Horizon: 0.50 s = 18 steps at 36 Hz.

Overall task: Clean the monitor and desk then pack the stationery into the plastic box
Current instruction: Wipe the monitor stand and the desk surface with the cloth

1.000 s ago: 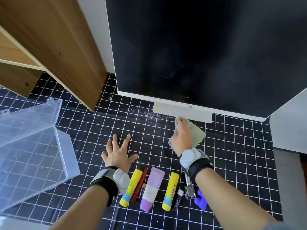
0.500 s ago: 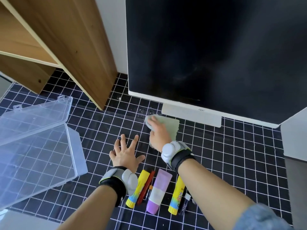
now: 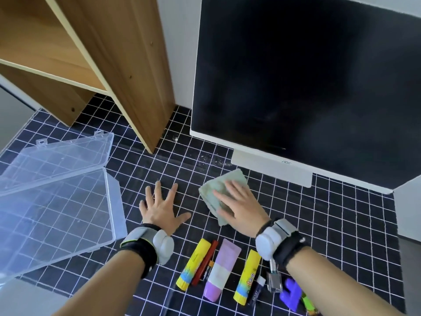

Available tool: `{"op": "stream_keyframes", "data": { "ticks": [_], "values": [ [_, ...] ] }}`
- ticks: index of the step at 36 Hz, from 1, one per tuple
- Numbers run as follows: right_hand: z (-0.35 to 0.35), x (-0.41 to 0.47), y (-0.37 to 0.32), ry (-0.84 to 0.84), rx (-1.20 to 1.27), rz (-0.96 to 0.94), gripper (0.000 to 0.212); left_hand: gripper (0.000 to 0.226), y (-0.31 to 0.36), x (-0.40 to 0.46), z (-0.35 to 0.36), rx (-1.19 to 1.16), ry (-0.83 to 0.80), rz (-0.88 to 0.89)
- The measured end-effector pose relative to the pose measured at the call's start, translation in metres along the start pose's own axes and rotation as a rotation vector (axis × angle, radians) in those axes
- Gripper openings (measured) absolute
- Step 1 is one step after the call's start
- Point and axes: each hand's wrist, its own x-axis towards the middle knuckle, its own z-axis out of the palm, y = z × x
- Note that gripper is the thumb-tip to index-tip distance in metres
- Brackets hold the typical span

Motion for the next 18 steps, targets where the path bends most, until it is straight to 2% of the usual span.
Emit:
{"op": "stream_keyframes", "data": {
  "ticks": [3,7,14,18],
  "values": [
    [0.008,0.008,-0.004,-0.058,-0.118,0.059,0.064,0.103,-0.001,0.001,0.001,-0.002,-0.016,0.009],
    [0.014,0.025,-0.013,-0.088,-0.144,0.116,0.073,0.103,-0.001,0.002,-0.002,-0.005,-0.041,0.002],
    [0.015,0.066,-0.017,0.02,-0.183,0.176,0.074,0.101,-0.001,0.003,-0.001,0.009,-0.036,0.013],
    [0.019,0.083,-0.031,0.147,-0.185,0.257,0.076,0.101,-0.002,0.003,0.002,0.008,-0.022,0.0]
  ]
}}
